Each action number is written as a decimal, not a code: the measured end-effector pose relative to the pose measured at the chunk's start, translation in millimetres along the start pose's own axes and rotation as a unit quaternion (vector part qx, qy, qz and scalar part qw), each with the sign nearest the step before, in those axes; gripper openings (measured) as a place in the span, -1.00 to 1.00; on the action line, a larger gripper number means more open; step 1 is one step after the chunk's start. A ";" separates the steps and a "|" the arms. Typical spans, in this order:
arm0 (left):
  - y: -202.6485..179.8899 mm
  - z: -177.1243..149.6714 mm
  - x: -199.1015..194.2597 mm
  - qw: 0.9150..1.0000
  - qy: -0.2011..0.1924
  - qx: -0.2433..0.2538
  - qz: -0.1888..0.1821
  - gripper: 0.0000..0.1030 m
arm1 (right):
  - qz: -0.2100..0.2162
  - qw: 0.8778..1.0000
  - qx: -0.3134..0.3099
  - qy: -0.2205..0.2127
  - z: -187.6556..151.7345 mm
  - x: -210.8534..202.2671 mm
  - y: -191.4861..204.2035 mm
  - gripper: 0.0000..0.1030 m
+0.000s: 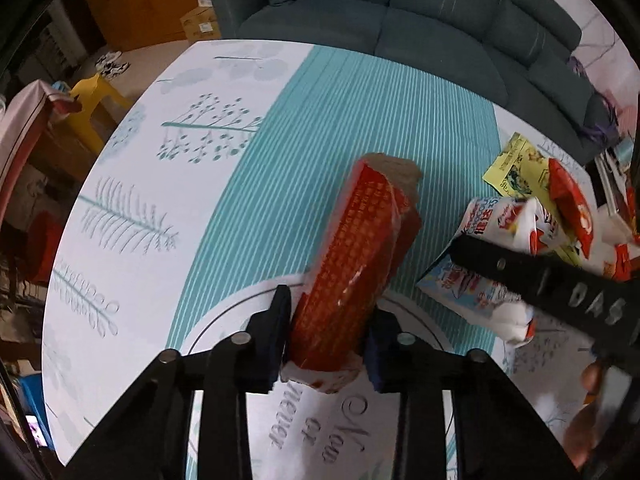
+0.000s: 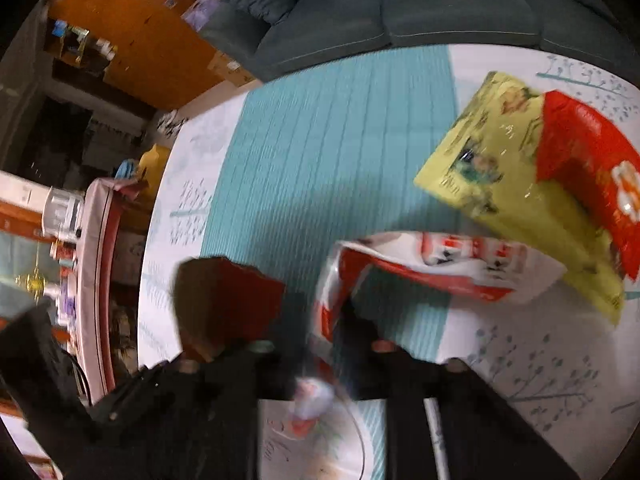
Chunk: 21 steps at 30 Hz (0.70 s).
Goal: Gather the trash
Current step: 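Grasp the red-white wrapper with the right tool while the left tool grasps the red tube, then carry the red-white wrapper and red tube over the black bin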
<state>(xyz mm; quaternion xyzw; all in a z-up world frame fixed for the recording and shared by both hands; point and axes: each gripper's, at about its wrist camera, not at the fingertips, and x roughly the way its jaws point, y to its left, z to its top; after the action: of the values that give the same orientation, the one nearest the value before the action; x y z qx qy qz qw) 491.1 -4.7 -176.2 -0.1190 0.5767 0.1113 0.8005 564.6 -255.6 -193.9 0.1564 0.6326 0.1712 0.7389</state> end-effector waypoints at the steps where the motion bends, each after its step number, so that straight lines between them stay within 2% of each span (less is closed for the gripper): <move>1: 2.5 -1.6 -2.7 1.000 0.000 -0.002 -0.006 -0.46 | -0.004 1.000 -0.009 -0.002 -3.8 -0.4 2.7 -0.77; 5: 13.3 -15.3 -15.7 1.000 0.003 -0.011 -0.019 -0.48 | -0.010 0.999 -0.038 -0.003 -26.2 -7.3 12.7 -0.79; 10: 26.8 -49.5 -49.1 0.998 -0.005 -0.025 -0.054 -0.48 | -0.010 0.998 -0.067 -0.004 -62.3 -24.2 22.0 -0.80; 17: 75.0 -114.0 -100.1 0.989 -0.008 -0.075 -0.131 -0.48 | 0.010 0.994 -0.108 0.012 -131.6 -54.6 41.2 -0.80; 21: 98.5 -152.1 -123.3 0.985 -0.010 -0.086 -0.147 -0.48 | 0.015 0.991 -0.133 0.024 -174.7 -63.0 60.4 -0.80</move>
<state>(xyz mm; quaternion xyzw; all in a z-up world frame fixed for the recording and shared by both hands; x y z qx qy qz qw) 285.4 35.0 -111.9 -0.2698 0.5331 0.0431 0.8007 379.7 -227.6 -137.7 0.0617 0.6197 0.2686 0.7349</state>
